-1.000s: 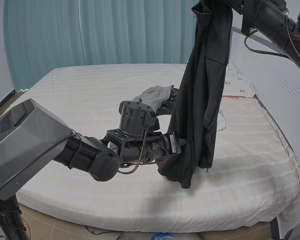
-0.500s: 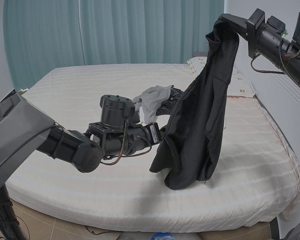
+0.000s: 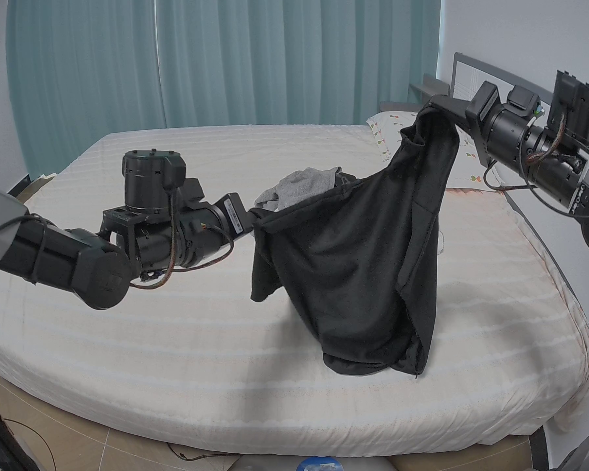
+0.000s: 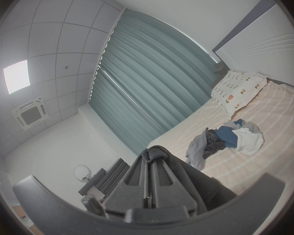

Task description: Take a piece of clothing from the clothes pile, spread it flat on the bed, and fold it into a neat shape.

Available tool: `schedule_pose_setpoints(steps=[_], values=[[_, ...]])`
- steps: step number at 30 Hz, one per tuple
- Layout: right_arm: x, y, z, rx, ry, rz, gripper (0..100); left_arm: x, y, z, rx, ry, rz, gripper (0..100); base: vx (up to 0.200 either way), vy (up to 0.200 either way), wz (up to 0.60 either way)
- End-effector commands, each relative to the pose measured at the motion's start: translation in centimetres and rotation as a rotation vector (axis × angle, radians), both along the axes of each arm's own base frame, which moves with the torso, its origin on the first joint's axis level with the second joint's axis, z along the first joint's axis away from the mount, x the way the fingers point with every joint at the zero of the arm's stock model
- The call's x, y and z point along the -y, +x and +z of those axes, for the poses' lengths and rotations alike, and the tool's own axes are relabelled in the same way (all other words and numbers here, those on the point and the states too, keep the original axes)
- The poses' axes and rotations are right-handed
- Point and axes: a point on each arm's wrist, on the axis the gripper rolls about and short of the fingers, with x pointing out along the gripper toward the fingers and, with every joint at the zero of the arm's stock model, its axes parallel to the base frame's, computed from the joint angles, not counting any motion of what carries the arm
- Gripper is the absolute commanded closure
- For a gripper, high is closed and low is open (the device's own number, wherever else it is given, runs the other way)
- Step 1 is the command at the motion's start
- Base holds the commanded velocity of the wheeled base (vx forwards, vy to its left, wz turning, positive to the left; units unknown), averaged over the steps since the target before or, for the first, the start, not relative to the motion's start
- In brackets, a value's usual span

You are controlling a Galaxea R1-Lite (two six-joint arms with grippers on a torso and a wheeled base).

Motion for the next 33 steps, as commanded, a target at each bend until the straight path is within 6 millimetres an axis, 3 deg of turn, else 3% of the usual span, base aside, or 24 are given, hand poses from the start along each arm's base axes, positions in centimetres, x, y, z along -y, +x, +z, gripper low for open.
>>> schedule_pose_setpoints(steps=[1,3,6,10,12,16,25,33], values=[[0.3,2.2,-2.7,-0.022,-0.056,-0.061,100,-1.2,-0.4,2.4,0.077,-0.004,0.106,100,0.000,0.000,0.00],[0.5,2.7,-2.4,0.016,-0.053,-0.101,100,-1.4,-0.7,3.0,0.094,-0.005,0.129,100,0.000,0.000,0.00],[0.8,2.2,0.4,0.180,0.027,-0.168,100,-2.1,-1.9,4.8,0.140,-0.028,0.137,100,0.000,0.000,0.00],[1.1,1.7,0.2,0.207,0.039,-0.173,100,-2.4,-2.6,5.5,0.151,-0.044,0.146,100,0.000,0.000,0.00],[1.1,1.7,-3.5,0.091,-0.002,-0.157,100,-2.1,-3.1,3.3,0.084,-0.022,0.133,100,0.000,0.000,0.00],[1.0,1.6,-7.8,-0.051,-0.024,-0.143,100,-1.7,-3.5,0.8,-0.007,-0.014,0.124,100,0.000,0.000,0.00],[0.6,1.4,-12.9,-0.228,-0.017,-0.125,100,-0.6,-4.5,-2.0,-0.128,-0.024,0.097,100,0.000,0.000,0.00],[0.6,1.2,-15.6,-0.303,0.035,-0.118,100,-0.8,-5.2,-3.9,-0.203,-0.037,0.108,100,-0.075,0.000,0.00]])
